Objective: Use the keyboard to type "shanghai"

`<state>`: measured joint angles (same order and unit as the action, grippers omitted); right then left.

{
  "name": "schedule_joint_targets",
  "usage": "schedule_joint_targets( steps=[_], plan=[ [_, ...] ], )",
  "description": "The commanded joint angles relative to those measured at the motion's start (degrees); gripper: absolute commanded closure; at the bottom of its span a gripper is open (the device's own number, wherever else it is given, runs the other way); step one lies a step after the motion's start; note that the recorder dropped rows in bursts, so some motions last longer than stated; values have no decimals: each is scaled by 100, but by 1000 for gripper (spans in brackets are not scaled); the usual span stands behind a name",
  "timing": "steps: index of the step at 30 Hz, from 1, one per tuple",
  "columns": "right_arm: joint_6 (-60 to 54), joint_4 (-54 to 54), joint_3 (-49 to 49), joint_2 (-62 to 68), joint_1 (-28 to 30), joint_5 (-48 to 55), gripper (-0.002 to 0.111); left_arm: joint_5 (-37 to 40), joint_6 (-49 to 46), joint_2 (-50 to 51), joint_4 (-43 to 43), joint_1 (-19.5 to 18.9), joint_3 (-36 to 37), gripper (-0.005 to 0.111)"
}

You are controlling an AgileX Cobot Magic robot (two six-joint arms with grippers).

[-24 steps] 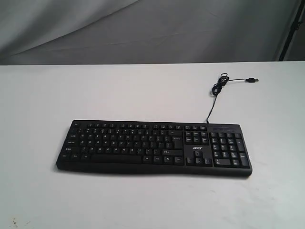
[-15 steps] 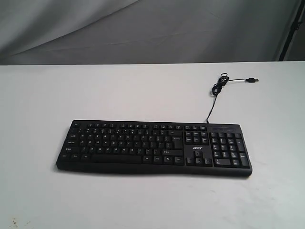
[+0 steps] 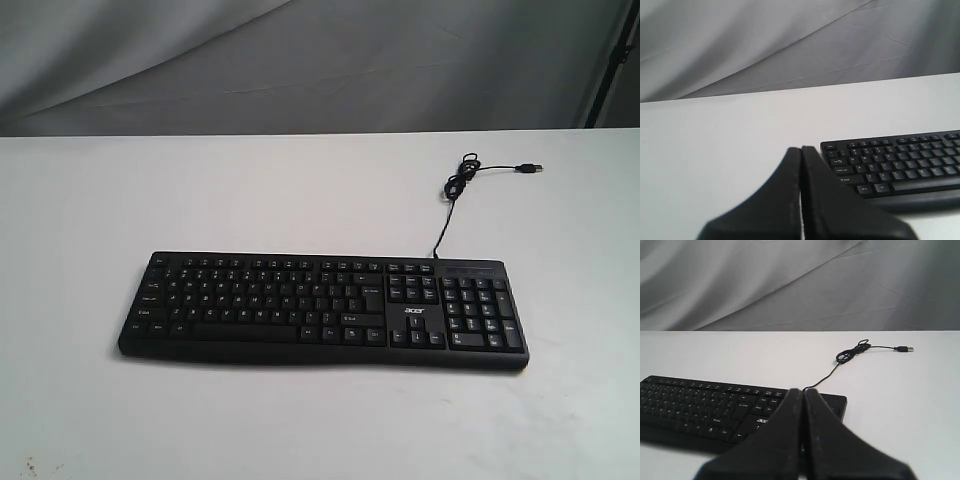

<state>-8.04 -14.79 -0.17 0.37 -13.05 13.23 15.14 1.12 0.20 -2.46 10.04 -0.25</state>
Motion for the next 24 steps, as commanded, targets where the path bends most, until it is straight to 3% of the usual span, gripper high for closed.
schedule_joint_targets(
  steps=[1, 9, 21, 24],
  plan=[
    [18, 70, 17, -37, 47, 35, 108, -16, 16, -20, -4, 20, 25, 107],
    [18, 479, -783, 159, 47, 1025, 108, -16, 16, -20, -4, 20, 25, 107],
    [18, 686, -2643, 2756, 24, 892, 108, -16, 16, -20, -4, 20, 25, 107],
    [18, 767, -2954, 3320, -325, 789, 108, -16, 16, -20, -4, 20, 25, 107]
  ],
)
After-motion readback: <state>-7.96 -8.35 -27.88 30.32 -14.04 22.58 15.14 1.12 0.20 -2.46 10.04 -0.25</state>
